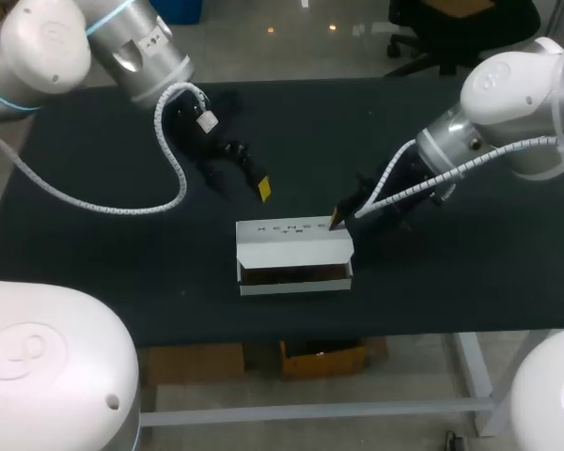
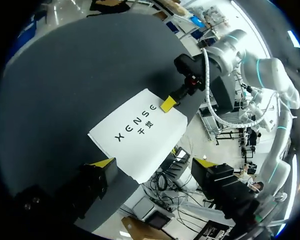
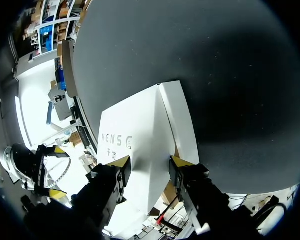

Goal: Assemble the packaging by folding the flat box into shape, placing the metal phone stand inside, and closing the box properly

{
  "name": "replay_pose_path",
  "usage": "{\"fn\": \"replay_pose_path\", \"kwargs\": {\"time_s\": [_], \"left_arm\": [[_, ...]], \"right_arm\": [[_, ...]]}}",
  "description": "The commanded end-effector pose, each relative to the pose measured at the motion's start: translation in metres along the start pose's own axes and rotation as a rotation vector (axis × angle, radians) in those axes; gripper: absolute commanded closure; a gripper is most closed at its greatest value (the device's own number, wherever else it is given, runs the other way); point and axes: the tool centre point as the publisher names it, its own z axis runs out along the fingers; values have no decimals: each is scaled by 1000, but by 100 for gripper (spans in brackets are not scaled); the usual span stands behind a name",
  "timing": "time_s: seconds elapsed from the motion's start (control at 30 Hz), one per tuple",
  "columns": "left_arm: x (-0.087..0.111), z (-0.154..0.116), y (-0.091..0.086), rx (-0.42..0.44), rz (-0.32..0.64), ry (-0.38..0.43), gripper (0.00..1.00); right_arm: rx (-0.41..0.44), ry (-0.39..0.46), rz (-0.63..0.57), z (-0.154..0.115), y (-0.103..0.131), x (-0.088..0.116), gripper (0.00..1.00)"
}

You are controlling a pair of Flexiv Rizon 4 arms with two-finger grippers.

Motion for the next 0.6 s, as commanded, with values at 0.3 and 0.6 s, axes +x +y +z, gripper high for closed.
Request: {"fn": "replay_pose_path", "kwargs": {"time_s": [0.3,0.6], "left_arm": [[22,9,-2,-272,440,-255,0],[24,26,13,-302,548,-370,0]], "right_arm": [[9,-2,3,1,2,0,53],[5,0,9,0,2,-2,54]]}}
